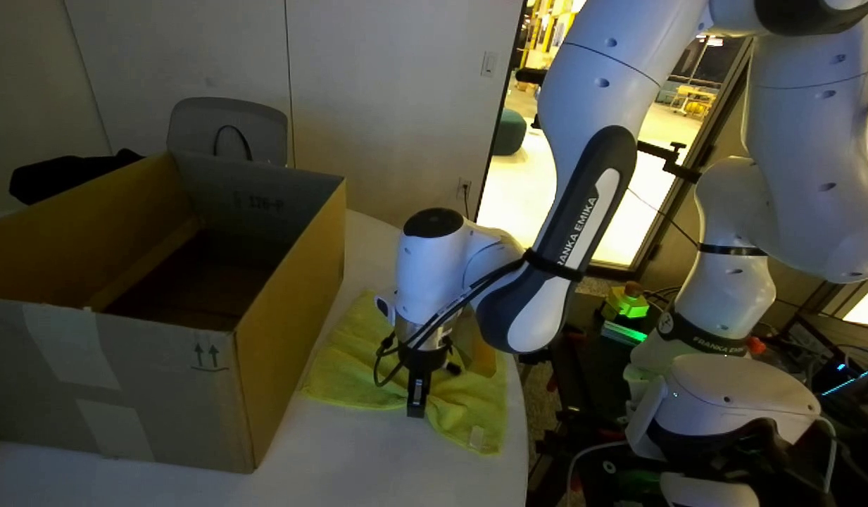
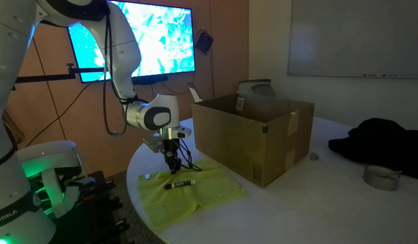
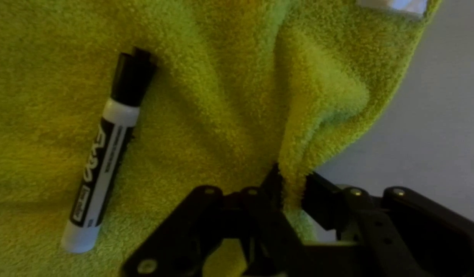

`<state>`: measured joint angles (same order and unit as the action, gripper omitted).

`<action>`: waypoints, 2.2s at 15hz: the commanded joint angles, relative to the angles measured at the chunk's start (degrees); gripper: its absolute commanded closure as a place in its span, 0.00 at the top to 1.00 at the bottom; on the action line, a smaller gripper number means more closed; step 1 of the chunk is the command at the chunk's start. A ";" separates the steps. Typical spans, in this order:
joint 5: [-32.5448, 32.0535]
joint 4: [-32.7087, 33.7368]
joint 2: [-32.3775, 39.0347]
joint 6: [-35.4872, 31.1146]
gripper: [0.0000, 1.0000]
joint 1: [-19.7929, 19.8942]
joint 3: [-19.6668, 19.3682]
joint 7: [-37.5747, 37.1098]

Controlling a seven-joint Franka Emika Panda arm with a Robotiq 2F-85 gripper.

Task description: Put the marker on the yellow cloth then fold up the cloth and put it into the box

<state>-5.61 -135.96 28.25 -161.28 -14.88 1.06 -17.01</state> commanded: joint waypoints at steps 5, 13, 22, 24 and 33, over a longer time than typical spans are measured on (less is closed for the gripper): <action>0.45 -4.19 -7.20 -0.13 0.03 -0.92 -1.78 -1.30; -5.63 -10.25 -15.67 1.43 0.04 -2.76 -9.40 -11.34; -15.68 -12.36 -17.74 4.86 0.04 -0.29 -15.12 -29.84; -15.91 -12.67 -17.63 5.00 0.04 1.04 -14.58 -31.38; -15.14 -14.57 -18.36 3.83 0.83 3.66 -13.53 -32.93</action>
<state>-19.97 -148.36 12.52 -156.81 -12.46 -13.35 -48.45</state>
